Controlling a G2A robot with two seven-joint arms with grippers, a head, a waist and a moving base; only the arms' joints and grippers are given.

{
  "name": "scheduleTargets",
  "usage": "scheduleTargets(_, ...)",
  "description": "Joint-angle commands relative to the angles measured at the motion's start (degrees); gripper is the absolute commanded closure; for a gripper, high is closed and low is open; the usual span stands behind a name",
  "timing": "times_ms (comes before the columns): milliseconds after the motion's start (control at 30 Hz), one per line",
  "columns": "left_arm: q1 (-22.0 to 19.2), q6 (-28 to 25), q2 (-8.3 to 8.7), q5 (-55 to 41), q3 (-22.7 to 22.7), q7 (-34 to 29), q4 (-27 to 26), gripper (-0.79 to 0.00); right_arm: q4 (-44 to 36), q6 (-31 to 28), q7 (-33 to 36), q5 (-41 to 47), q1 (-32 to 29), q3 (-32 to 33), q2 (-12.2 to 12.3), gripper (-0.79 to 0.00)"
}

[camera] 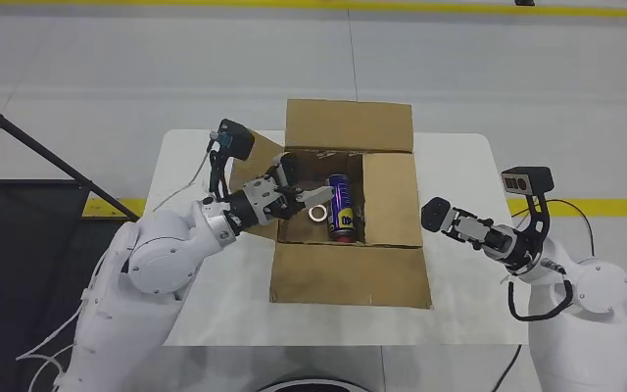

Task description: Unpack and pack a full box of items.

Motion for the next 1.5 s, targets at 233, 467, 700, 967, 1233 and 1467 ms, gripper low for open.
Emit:
scheduleTargets(233,-14.69,9.94,-3.15,-7.89,15.72,-5.11,13.25,-0.785,2.43,-1.11,0.81,2.71,-0.38,3.11,1.17,-0.785)
scheduleTargets(467,-21.58,16.13,-5.56,-8.27,24.08,-7.14,22.22,-0.785,5.06,-1.15,2.91,4.32,-0.41,5.06,2.16,-0.785)
scheduleTargets(700,-23.87,19.2,-7.07,-10.2,26.86,-6.74,27.3,-0.785,6.74,-1.29,4.1,5.79,0.14,5.09,2.92,-0.785)
scheduleTargets(967,-24.36,18.24,-8.48,-12.32,28.68,-4.22,31.27,-0.785,8.02,-1.88,4.43,6.63,0.54,4.33,3.64,-0.785)
scheduleTargets(1233,-23.44,16.63,-9.53,-14.56,29.14,-1.08,32.63,-0.785,7.93,-2.16,4.01,7.38,-0.16,4.23,4.31,-0.785)
scheduleTargets(1467,-22.31,15.19,-10.02,-16.5,28.38,0.53,32.9,-0.785,7.05,-2.27,3.21,7.84,-1.07,3.89,4.8,-0.785)
